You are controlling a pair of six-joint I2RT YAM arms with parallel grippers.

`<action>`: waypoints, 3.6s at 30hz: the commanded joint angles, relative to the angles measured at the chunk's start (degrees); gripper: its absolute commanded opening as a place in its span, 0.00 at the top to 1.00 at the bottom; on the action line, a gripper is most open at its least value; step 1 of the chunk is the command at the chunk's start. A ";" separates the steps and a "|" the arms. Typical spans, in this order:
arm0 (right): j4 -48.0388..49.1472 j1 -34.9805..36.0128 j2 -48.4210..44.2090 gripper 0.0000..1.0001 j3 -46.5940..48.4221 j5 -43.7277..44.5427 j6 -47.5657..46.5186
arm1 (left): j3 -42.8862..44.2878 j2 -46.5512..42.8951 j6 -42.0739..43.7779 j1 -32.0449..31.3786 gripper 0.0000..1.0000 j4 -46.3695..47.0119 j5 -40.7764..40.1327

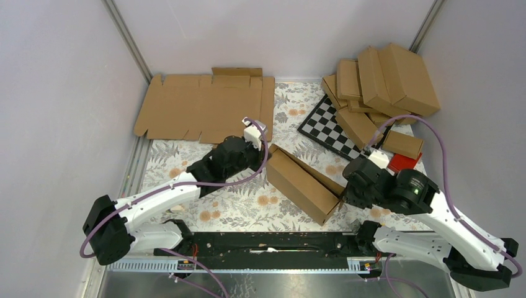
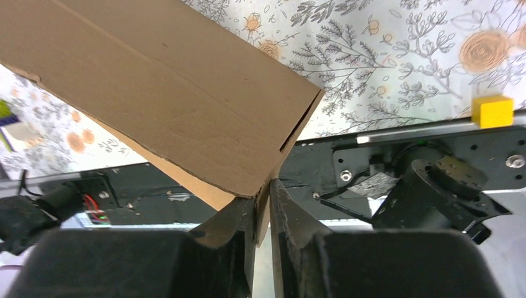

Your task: Fold the paper box

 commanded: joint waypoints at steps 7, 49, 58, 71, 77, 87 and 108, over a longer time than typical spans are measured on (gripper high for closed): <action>6.46 0.02 -8.99 0.54 -5.16 1.05 18.31 | 0.18 1.51 -0.44 -1.43 1.00 -5.20 -0.92; 6.44 0.02 -15.04 1.00 -5.77 1.32 32.68 | -1.80 1.07 1.64 -2.17 1.00 -3.93 -3.25; 12.63 0.11 -24.23 1.00 -13.42 -0.81 38.05 | -2.01 0.59 2.20 -2.20 1.00 -4.50 -3.81; 14.20 0.11 -22.97 1.00 -10.98 -0.68 34.81 | -2.18 0.37 2.20 -2.17 1.00 -4.82 -4.33; 14.22 0.11 -23.54 1.00 -9.52 0.27 35.28 | -2.27 0.37 2.42 -2.19 1.00 -5.15 -4.70; 16.98 0.11 -26.09 1.00 -11.75 -0.78 38.41 | -2.61 0.37 2.55 -2.12 1.00 -5.28 -5.27; 10.69 0.13 -6.51 1.00 -6.55 -1.44 9.44 | -1.04 1.15 2.34 -2.24 1.00 -7.11 -6.59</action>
